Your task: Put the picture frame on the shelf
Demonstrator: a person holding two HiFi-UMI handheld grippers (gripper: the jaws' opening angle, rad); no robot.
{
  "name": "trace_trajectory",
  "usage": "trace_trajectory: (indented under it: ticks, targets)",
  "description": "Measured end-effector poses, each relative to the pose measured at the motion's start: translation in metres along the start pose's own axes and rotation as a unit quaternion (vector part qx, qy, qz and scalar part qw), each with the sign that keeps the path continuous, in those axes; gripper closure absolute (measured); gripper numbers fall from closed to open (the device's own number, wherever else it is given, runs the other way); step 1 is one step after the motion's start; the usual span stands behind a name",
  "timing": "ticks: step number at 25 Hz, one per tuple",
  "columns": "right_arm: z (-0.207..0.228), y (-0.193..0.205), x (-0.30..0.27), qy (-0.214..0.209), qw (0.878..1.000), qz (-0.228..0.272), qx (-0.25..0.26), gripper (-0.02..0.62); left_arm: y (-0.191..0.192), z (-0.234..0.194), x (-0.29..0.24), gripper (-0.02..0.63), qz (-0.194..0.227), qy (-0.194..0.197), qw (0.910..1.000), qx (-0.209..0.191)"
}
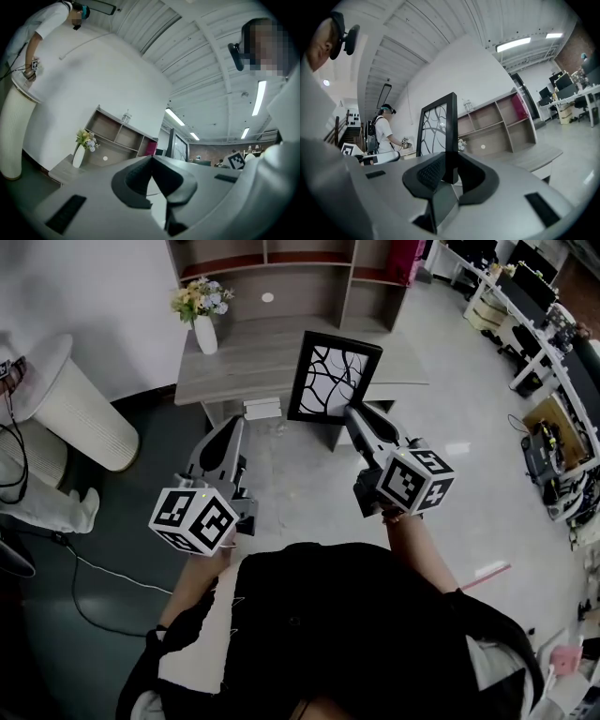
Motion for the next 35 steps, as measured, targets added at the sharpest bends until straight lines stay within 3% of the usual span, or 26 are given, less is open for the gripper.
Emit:
trace_trajectory:
  ticks: [4, 13, 18, 23, 28, 32, 35]
  targets:
    - [-0.016, 0.018, 0.006, -0.003, 1.0, -0.015, -0.005, 0.509, 0.01, -0.004, 0.023, 0.595, -0.015, -0.014, 0.9997, 0.012]
    - [0.035, 0.026, -0.03, 0.02, 0.998, -0.044, -0.041, 0.509, 0.021, -0.027, -0.033, 0.595, -0.041, -0.005, 0.9989, 0.023]
    - [0.046, 0.008, -0.105, 0.043, 0.997, -0.036, -0.049, 0.509, -0.007, -0.093, -0.089, 0.595, -0.05, 0.015, 0.9984, 0.023]
    - [0.05, 0.013, -0.105, 0.051, 0.997, -0.033, -0.052, 0.509, -0.003, -0.095, -0.097, 0.595, -0.055, 0.022, 0.9981, 0.019]
    - [0.054, -0.023, -0.218, 0.073, 0.995, -0.026, -0.057, 0.509, -0.055, -0.191, -0.172, 0.595, -0.065, 0.046, 0.9965, 0.026]
    - [0.057, -0.013, -0.197, 0.074, 0.995, -0.021, -0.06, 0.509, -0.046, -0.174, -0.163, 0.595, -0.057, 0.055, 0.9967, 0.019]
    - [0.057, -0.02, -0.226, 0.078, 0.995, -0.016, -0.057, 0.509, -0.056, -0.199, -0.178, 0.595, -0.053, 0.061, 0.9966, 0.017]
Point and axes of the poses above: the fingertips, and each gripper's own axes: x backward along the fingers, z to its right, y out of its underside, the point moved 10 cm from there along x, backward along the fingers, and after that the axes turned 4 degrees about -z, right-handed, at the moved point
